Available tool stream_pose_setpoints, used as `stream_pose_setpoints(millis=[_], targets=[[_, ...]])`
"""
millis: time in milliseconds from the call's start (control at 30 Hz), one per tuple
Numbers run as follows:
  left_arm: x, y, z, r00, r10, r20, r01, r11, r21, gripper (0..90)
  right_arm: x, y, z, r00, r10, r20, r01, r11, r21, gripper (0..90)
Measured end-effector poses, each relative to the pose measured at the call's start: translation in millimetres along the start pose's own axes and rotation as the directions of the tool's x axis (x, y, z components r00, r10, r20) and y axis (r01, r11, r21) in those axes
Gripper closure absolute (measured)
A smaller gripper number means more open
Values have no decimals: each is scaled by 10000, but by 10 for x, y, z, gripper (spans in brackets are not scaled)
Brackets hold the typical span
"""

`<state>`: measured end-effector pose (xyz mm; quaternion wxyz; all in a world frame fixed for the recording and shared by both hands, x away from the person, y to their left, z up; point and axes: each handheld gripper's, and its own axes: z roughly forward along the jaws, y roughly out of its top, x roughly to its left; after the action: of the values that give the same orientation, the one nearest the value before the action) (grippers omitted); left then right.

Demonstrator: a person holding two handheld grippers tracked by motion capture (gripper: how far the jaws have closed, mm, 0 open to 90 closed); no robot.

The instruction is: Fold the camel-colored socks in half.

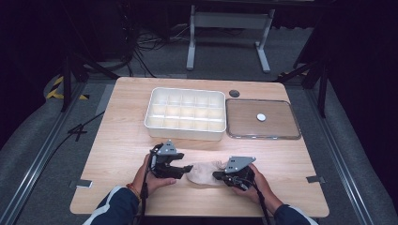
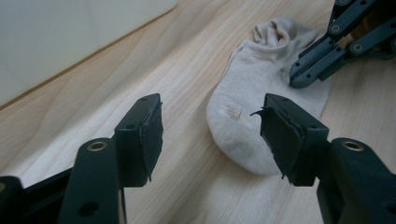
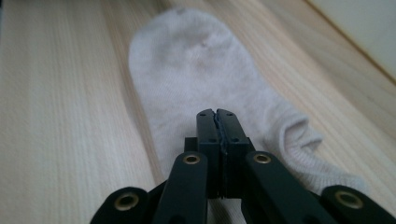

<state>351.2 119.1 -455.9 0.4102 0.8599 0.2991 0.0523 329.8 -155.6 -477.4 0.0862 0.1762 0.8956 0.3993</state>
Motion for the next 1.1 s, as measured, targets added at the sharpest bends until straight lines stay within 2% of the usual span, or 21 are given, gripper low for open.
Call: stream_pose_setpoints(millis=[33, 100, 167, 200, 233, 267, 300, 367, 500, 567, 633, 733, 833, 900, 1100], targets=[[-13, 6, 43, 10000, -89, -43, 89, 9999, 124, 364, -10, -9, 2, 9999, 130, -54, -131, 9999, -101, 897], [-34, -1, 111, 9999, -131, -8, 131, 9997, 187, 341, -12, -7, -1, 10000, 73, -54, -73, 10000, -63, 898], [-62, -9, 162, 10000, -37, 58, 35, 9993, 378, 330, -9, -10, -1, 9999, 119, -47, -119, 9999, -66, 898], [-102, -15, 224, 9999, 157, 5, -157, 9981, 598, 330, -2, -13, -2, 9999, 119, -18, -119, 9999, -43, 899], [-102, -15, 224, 9999, 157, 5, -157, 9981, 598, 329, 1, -13, -2, 10000, 73, -5, -73, 10000, -47, 898], [-134, -16, 276, 9997, 228, 33, -229, 9965, 798, 327, 3, -12, -2, 10000, 16, 10, -16, 10000, -47, 898], [-143, -18, 301, 9992, 410, -7, -408, 9946, 950, 328, 4, -13, -3, 10000, 58, 12, -58, 10000, -23, 899], [-179, -24, 330, 9971, 704, -282, -673, 9928, 988, 326, 2, -18, -4, 9999, 132, 7, -132, 9999, -23, 899], [-207, -6, 335, 9956, 811, -470, -750, 9901, 1184, 339, 9, -20, -13, 10000, 91, -7, -91, 10000, 23, 899], [-221, -2, 338, 9954, 818, -496, -754, 9898, 1205, 384, 13, -19, -13, 10000, 86, 30, -86, 10000, 33, 899], [-253, 14, 326, 9949, 933, -395, -869, 9864, 1395, 455, 37, -10, -12, 9998, -94, 194, 92, 9999, 110, 898], [-261, 20, 313, 9949, 921, -411, -849, 9849, 1510, 507, 47, -9, -14, 9997, -73, 251, 70, 9999, 138, 898], [-246, 23, 282, 9951, 965, -234, -912, 9813, 1696, 532, 54, -8, -14, 9996, -47, 276, 44, 9999, 135, 899], [-222, 10, 263, 9959, 899, -131, -865, 9824, 1657, 546, 61, -7, -15, 9994, -28, 346, 23, 9999, 150, 899], [-213, 24, 232, 9966, 805, -199, -750, 9778, 1959, 570, 69, 1, -11, 9993, 23, 376, -31, 9998, 199, 899]])
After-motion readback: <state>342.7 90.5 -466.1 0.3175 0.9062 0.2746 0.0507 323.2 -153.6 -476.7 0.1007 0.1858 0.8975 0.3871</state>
